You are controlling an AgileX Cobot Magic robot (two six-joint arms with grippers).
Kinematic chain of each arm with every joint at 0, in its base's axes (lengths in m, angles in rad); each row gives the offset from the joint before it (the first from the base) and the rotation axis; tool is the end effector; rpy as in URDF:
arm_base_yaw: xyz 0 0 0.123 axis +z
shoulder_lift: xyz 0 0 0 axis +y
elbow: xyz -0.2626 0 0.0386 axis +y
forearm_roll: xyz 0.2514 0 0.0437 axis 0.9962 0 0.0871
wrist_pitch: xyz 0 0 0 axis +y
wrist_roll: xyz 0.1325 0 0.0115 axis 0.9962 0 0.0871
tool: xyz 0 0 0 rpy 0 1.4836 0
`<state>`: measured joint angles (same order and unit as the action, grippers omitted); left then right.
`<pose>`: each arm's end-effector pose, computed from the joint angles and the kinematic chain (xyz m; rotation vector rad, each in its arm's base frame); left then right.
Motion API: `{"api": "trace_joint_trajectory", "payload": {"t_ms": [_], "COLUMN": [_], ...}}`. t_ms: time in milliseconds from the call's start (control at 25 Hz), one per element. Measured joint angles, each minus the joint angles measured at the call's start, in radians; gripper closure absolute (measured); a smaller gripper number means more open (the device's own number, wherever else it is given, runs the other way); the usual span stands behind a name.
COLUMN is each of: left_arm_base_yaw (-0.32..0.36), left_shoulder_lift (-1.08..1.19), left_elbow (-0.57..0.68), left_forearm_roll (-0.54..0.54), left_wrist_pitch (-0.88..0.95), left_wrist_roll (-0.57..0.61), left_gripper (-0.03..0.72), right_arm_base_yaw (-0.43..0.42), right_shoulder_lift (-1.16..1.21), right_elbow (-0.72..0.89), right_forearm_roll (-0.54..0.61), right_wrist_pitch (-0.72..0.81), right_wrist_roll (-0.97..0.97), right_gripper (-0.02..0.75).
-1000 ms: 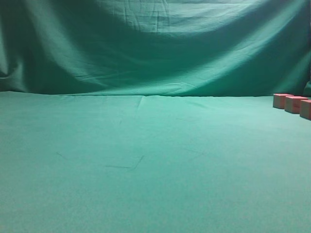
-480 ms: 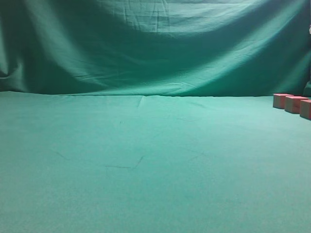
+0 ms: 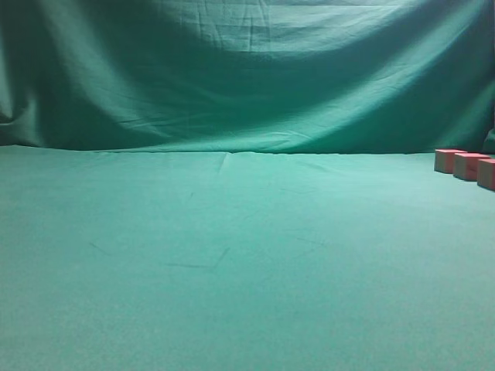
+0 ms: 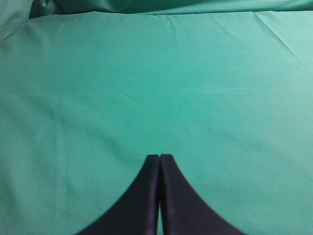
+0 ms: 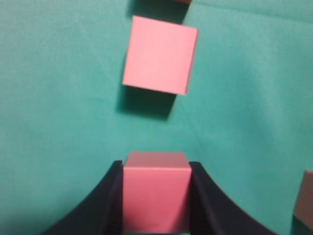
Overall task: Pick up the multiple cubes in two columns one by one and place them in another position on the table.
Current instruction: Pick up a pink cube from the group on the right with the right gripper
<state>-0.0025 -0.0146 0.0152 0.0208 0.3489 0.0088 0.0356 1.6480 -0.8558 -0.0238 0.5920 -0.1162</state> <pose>0.1167 0.0007 0.1668 0.0233 1.8329 0.0247 0.3022 0.0090 0.1055 -0.2431 2.8581 -0.0389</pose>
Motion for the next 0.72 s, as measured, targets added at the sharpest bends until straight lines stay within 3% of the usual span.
{"api": "trace_joint_trajectory", "payload": {"t_ms": [280,400,720], "left_arm_base_yaw": [0.0,0.0,0.0], "left_shoulder_lift": [0.0,0.0,0.0], "left_elbow": [0.0,0.0,0.0], "left_forearm_roll": [0.0,0.0,0.0], "left_wrist_pitch": [0.0,0.0,0.0], "left_wrist_roll": [0.0,0.0,0.0], "left_gripper": [0.688,0.688,0.688], "right_arm_base_yaw": [0.0,0.017,0.222], "right_shoulder_lift": [-0.115,-0.167,-0.086], "right_elbow": [-0.003,-0.084,-0.358], "right_forearm_roll": [0.034,0.15,0.215], "right_wrist_pitch": [0.072,0.14,0.239], "right_wrist_roll": [0.0,-0.121,-0.272], "right_gripper": [0.483,0.483,0.483]}}
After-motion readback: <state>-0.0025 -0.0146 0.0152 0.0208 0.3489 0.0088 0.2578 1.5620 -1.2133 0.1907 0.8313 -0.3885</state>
